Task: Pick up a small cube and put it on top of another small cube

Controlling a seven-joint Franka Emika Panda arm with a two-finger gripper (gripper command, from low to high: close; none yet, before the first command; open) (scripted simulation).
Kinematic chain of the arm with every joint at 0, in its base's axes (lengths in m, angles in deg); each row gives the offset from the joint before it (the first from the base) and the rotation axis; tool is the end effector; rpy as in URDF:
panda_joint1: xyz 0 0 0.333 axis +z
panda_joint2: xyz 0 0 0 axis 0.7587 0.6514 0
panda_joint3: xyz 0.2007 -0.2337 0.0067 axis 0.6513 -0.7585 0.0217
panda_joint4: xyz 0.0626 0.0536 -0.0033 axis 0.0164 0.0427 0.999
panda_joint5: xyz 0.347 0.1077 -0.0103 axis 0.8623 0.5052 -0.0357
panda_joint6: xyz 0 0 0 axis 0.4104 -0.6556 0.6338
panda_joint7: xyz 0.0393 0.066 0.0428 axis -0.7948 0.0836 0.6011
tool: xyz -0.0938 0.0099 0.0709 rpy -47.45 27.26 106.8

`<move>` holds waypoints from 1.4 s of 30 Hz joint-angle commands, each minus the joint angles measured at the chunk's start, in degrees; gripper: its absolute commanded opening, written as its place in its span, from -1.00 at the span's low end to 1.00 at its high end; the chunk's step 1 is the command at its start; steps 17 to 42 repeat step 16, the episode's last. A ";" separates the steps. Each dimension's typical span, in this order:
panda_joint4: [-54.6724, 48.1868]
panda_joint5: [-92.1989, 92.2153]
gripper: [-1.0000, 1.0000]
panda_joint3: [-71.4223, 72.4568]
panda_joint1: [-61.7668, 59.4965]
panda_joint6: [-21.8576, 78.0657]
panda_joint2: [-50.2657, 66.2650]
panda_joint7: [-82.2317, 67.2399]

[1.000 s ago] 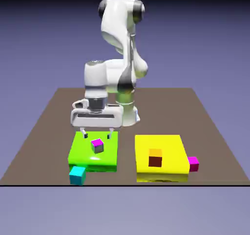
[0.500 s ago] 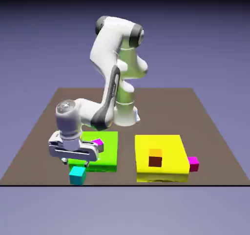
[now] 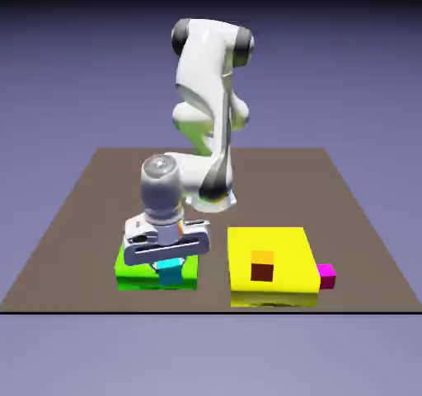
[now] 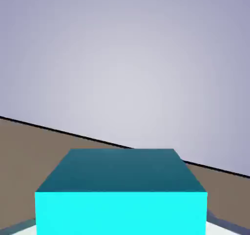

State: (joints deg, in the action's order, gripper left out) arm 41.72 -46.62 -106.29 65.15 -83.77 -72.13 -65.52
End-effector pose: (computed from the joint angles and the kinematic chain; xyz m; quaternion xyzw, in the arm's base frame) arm 0.5407 -0.0218 0.2776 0.9923 -0.1153 -0.0429 0.0124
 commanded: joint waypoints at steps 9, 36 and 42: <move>3.36 -9.68 -1.00 5.14 12.89 3.74 -9.87 -17.29; 4.20 -9.38 1.00 5.20 12.69 1.46 -8.40 -17.47; 4.20 -9.38 1.00 5.20 12.69 1.46 -8.40 -17.47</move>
